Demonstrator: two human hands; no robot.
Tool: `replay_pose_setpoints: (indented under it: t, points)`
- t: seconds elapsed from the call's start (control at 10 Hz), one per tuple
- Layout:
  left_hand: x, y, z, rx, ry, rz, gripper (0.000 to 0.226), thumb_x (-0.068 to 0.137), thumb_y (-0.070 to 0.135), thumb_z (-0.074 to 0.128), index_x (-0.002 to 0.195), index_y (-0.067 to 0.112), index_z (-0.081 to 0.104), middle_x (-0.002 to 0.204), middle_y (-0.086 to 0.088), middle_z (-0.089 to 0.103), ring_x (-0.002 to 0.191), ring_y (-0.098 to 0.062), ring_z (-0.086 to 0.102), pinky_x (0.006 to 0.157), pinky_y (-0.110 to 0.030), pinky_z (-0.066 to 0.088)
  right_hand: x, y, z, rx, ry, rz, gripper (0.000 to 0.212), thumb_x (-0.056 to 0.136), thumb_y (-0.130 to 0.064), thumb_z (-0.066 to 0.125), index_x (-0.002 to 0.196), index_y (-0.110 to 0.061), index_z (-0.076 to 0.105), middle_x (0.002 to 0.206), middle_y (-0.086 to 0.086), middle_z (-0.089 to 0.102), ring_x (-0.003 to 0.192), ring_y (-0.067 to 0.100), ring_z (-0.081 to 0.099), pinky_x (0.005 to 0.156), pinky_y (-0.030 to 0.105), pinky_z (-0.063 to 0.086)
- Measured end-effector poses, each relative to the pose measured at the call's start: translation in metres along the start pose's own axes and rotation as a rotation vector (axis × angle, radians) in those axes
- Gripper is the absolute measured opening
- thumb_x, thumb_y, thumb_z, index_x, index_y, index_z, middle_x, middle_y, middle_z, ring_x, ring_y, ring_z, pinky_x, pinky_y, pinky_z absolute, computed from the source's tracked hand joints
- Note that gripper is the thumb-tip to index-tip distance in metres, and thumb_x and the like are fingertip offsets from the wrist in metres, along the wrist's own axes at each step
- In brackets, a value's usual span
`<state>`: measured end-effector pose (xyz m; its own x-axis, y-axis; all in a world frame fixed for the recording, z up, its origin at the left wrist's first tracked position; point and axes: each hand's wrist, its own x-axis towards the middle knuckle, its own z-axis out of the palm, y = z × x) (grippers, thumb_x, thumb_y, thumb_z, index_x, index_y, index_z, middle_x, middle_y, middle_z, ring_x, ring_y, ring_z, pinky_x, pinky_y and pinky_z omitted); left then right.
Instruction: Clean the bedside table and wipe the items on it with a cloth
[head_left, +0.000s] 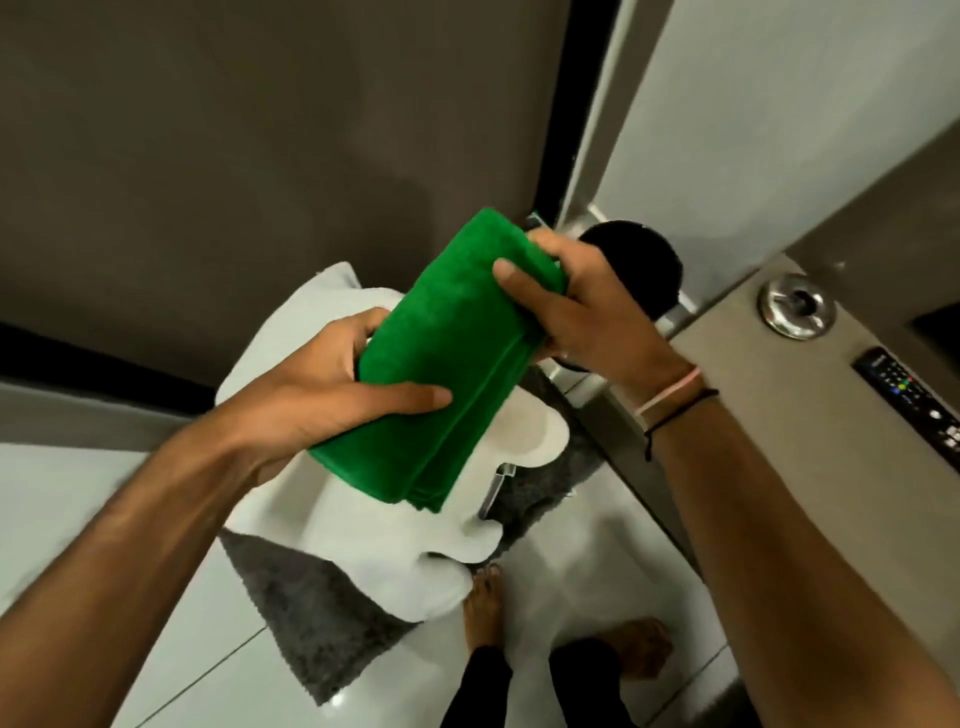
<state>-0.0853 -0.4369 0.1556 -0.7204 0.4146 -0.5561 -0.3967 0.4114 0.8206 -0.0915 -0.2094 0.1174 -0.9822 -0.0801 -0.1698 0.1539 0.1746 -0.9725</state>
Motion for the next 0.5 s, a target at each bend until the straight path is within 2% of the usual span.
replay_pose_setpoints:
  t: [0.1,0.2,0.3,0.4,0.5]
  points:
    - [-0.007,-0.029,-0.025,0.217,0.147,-0.138,0.045,0.067,0.024,0.089,0.101,0.019,0.061,0.081,0.003,0.077,0.073,-0.010,0.074,0.059,-0.018,0.057,0.015,0.015,0.040,-0.291,0.044,-0.015,0.030,0.090,-0.032,0.073,0.098,-0.004,0.069,0.085,0.010,0.068,0.071,0.019,0.066,0.058,0.013,0.052]
    - [-0.009,-0.059,-0.032,0.547,0.261,-0.268,0.052,0.066,0.042,0.088,0.096,0.023,0.050,0.082,0.002,0.066,0.073,-0.009,0.061,0.061,-0.027,0.050,0.022,0.027,0.073,-0.667,0.052,-0.002,0.043,0.082,-0.051,0.075,0.104,-0.014,0.071,0.096,0.004,0.065,0.088,0.022,0.060,0.075,0.016,0.047]
    - [-0.011,-0.077,-0.022,0.689,0.306,-0.299,0.064,0.069,0.052,0.084,0.103,0.024,0.037,0.095,-0.006,0.061,0.080,-0.020,0.059,0.064,-0.036,0.051,0.022,0.039,0.094,-0.895,0.074,0.009,0.050,0.080,-0.062,0.071,0.107,-0.020,0.064,0.104,0.003,0.069,0.100,0.024,0.061,0.077,0.035,0.047]
    - [-0.012,-0.075,-0.018,0.960,0.409,-0.233,0.089,0.064,0.064,0.080,0.124,0.023,0.030,0.115,-0.011,0.057,0.104,-0.036,0.058,0.080,-0.050,0.054,0.021,0.046,0.092,-0.810,0.159,-0.067,0.053,0.074,-0.062,0.075,0.107,-0.023,0.059,0.104,0.001,0.064,0.098,0.017,0.054,0.072,0.031,0.045]
    - [-0.006,-0.063,-0.012,1.149,0.448,-0.061,0.111,0.069,0.061,0.077,0.153,0.025,0.014,0.143,-0.014,0.041,0.129,-0.037,0.043,0.095,-0.054,0.047,0.015,0.053,0.078,-0.530,0.241,-0.057,0.057,0.074,-0.059,0.077,0.112,-0.020,0.061,0.109,0.002,0.057,0.104,0.019,0.055,0.084,0.035,0.052]
